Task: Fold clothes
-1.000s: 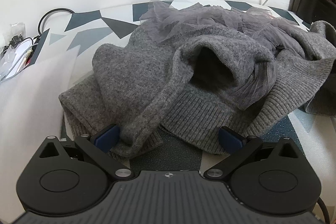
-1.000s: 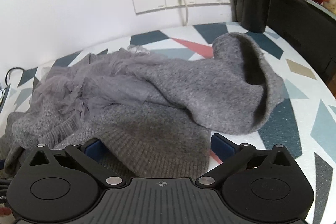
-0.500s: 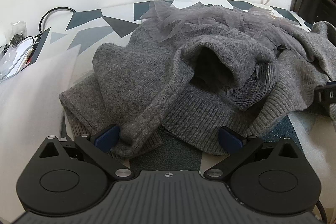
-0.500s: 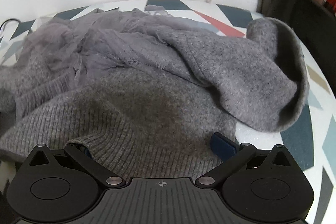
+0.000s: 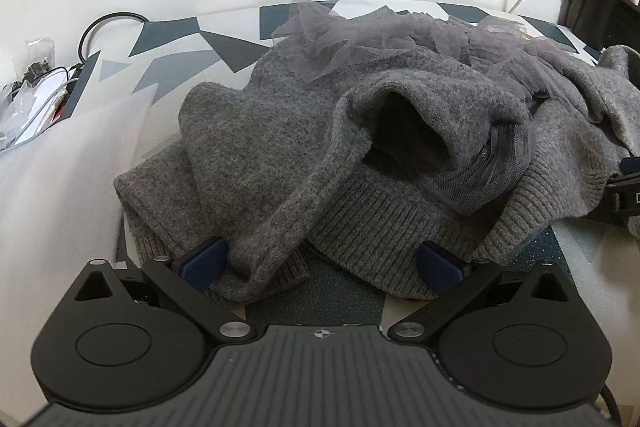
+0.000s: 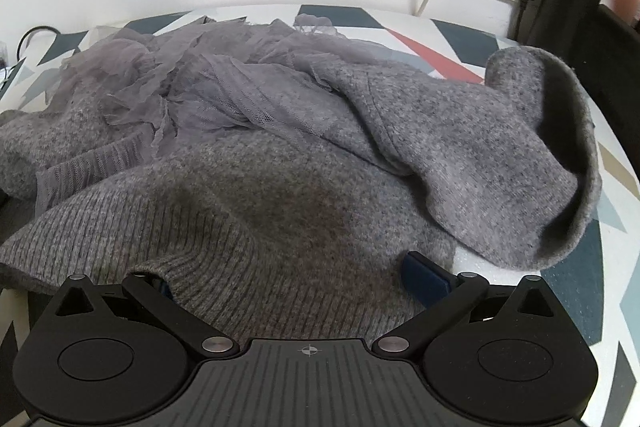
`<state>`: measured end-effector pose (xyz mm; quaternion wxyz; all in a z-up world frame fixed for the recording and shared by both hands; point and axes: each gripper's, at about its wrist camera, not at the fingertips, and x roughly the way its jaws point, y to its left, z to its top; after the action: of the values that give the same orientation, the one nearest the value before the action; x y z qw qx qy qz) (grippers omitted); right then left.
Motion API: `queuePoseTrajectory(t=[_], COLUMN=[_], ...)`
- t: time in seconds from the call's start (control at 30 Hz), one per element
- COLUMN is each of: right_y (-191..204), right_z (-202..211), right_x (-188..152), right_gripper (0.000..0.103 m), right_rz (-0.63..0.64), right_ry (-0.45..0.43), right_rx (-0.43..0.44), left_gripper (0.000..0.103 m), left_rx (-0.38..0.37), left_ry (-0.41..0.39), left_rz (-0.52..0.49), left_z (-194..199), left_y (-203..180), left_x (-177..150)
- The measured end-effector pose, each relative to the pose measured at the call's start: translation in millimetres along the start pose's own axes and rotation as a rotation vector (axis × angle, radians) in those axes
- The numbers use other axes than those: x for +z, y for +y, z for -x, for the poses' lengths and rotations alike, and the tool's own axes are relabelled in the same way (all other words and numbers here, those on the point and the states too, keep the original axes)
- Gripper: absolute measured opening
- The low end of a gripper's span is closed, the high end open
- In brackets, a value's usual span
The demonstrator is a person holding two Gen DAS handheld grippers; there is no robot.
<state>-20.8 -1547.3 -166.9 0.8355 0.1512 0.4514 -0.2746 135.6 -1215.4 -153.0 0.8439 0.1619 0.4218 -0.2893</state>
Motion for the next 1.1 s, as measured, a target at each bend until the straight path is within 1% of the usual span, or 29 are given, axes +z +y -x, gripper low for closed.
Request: queuePoseTrajectory(t=[0.5,0.67,0.87,1.1], right_y=[0,-3,-11,-29], right_z=[0,1,3,7], right_x=[-1,-5,-8,-13], right_gripper=[0.102,0.102,0.102,0.102], right_rz=[0.007,0.065,0.154,0.227], right_ry=[-0.008,-0.027,-0.034,-0.004], right_rx=[0.002,0.034,0.091,0.132], left_gripper=[0.103,0.103,0.103,0.103], left_rx=[0.005,0.008,-0.001,-0.013], left_ry=[0.006,0.006,0.027,0.047], left_rz=[0.013,0.015,0.011,0.03], left_z=[-1,-2,-3,-4], left_y=[-1,-1,2,15], left_x=[3,3,8,14])
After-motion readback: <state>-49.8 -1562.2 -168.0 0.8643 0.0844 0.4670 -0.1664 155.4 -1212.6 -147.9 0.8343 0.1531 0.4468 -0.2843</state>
